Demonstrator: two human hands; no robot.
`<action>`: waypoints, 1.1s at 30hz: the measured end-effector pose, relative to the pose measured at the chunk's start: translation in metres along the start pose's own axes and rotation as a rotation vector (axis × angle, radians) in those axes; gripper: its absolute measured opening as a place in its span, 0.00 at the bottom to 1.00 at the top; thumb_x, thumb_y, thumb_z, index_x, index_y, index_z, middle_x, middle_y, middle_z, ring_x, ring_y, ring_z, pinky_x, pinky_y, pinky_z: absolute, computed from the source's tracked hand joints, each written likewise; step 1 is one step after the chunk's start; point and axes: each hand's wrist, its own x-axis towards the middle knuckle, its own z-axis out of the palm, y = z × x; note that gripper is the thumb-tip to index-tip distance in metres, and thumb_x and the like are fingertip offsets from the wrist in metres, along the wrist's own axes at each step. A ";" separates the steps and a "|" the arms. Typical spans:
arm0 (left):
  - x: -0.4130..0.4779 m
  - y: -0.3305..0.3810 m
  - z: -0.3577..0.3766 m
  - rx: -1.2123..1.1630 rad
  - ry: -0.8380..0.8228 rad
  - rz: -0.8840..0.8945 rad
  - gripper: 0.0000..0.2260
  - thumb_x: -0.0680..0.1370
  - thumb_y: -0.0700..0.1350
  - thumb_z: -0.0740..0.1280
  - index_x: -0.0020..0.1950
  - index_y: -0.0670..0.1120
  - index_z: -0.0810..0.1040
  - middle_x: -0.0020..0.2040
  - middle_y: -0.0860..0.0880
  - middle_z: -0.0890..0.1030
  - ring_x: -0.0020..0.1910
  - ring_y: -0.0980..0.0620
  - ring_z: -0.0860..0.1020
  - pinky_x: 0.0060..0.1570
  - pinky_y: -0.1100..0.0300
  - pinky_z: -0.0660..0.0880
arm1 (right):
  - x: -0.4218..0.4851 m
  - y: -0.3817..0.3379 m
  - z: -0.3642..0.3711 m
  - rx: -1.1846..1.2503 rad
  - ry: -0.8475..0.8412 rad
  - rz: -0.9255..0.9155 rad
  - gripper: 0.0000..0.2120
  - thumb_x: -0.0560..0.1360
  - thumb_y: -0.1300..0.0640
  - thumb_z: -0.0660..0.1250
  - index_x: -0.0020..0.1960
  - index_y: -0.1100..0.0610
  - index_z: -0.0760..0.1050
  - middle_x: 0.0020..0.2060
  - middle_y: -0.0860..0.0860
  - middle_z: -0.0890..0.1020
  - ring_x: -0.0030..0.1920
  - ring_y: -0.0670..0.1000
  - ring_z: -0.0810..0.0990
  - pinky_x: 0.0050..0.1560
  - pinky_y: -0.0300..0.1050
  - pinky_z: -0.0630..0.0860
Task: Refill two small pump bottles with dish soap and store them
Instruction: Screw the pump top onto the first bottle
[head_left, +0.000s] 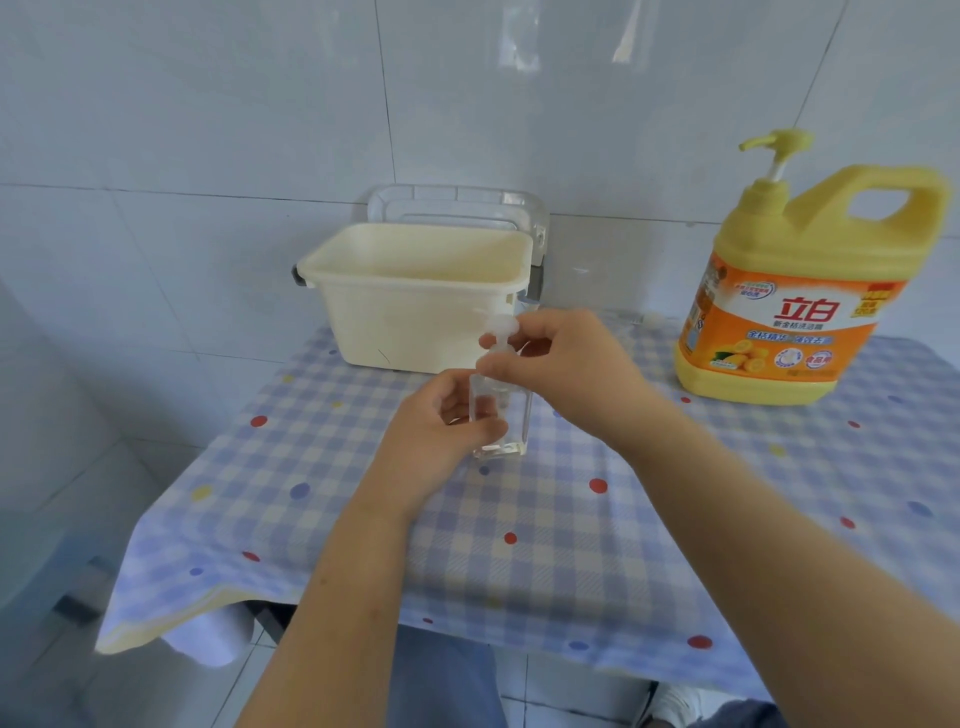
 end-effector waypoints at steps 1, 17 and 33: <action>0.000 0.000 0.000 0.000 0.000 -0.002 0.15 0.71 0.36 0.73 0.55 0.49 0.79 0.49 0.50 0.84 0.51 0.53 0.82 0.57 0.53 0.77 | 0.001 0.000 0.001 -0.015 0.013 0.001 0.07 0.70 0.54 0.75 0.47 0.56 0.82 0.33 0.48 0.80 0.31 0.44 0.75 0.33 0.37 0.73; -0.001 0.001 0.000 0.029 0.009 0.012 0.15 0.71 0.38 0.73 0.54 0.52 0.80 0.49 0.52 0.84 0.51 0.54 0.82 0.58 0.49 0.77 | 0.003 0.012 0.001 0.063 -0.023 0.115 0.27 0.66 0.46 0.77 0.62 0.49 0.72 0.52 0.41 0.79 0.52 0.40 0.77 0.49 0.37 0.75; 0.001 -0.002 0.000 0.003 -0.007 0.012 0.15 0.71 0.37 0.73 0.54 0.51 0.80 0.49 0.51 0.84 0.50 0.54 0.82 0.55 0.55 0.78 | 0.002 0.008 -0.006 0.060 -0.099 0.056 0.17 0.70 0.56 0.75 0.54 0.66 0.79 0.49 0.65 0.79 0.40 0.53 0.77 0.45 0.43 0.76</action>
